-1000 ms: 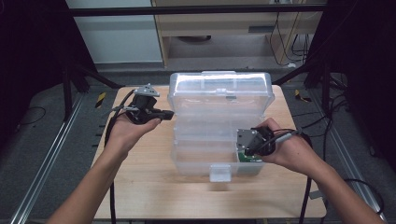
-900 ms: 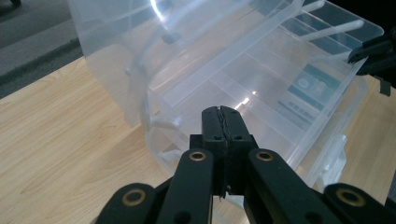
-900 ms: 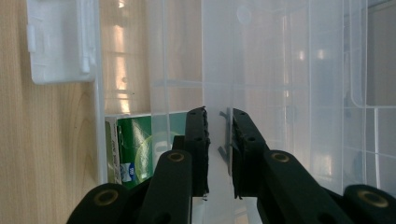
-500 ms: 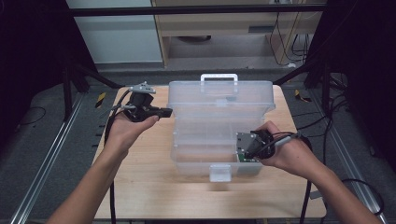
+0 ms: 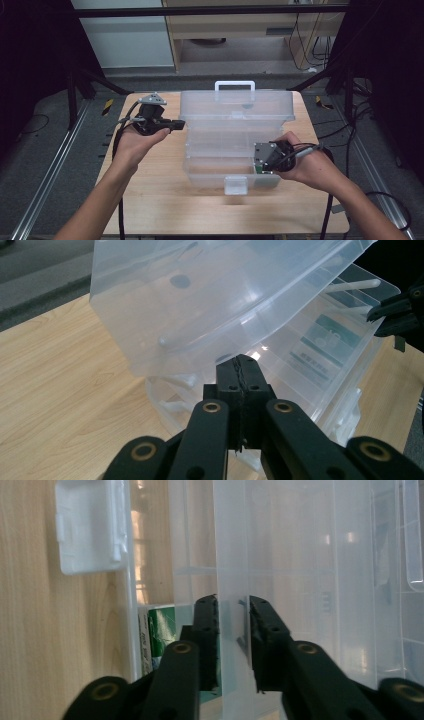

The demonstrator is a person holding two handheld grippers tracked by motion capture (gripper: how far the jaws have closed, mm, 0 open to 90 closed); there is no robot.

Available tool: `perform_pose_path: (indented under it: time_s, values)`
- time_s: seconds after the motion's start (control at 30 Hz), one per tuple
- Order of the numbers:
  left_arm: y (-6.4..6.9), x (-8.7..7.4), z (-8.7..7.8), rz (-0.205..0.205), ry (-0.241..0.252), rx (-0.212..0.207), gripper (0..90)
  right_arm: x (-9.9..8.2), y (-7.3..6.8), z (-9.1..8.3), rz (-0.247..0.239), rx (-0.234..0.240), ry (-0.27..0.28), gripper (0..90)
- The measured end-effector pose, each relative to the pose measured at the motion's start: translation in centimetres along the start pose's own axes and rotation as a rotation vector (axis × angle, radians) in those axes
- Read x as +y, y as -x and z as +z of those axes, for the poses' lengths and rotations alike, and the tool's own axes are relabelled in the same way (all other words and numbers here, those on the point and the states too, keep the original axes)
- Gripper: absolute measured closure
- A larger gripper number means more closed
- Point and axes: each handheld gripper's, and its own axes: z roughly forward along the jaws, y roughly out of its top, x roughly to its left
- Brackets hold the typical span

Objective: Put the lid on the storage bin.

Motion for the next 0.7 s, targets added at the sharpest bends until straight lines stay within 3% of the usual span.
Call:
perform_pose_path:
  time_s: [0.07,0.17,0.27,0.43,0.5,0.7]
  values:
    - [0.2,-0.2,-0.1,0.000,0.000,-0.006,90.0,-0.1,-0.1,-0.2,0.015,-0.003,0.019,67.2]
    - [0.7,-0.6,-0.4,0.020,0.009,0.024,90.0,-0.4,-0.5,-0.8,0.050,-0.008,0.052,57.5]
    - [1.0,-1.0,-0.5,0.020,0.017,0.008,90.0,-0.9,-0.9,-1.1,0.094,-0.014,0.062,49.9]
    - [1.6,-2.1,-0.5,0.015,0.033,0.011,90.0,-1.9,-1.8,-1.7,0.218,-0.047,0.105,30.6]
    - [1.8,-2.5,-0.4,0.017,0.035,0.011,90.0,-2.5,-2.3,-2.1,0.274,-0.061,0.125,26.7]
    - [2.3,-3.9,-0.2,0.002,0.059,0.002,90.0,-3.7,-3.3,-3.1,0.355,-0.097,0.141,18.3]
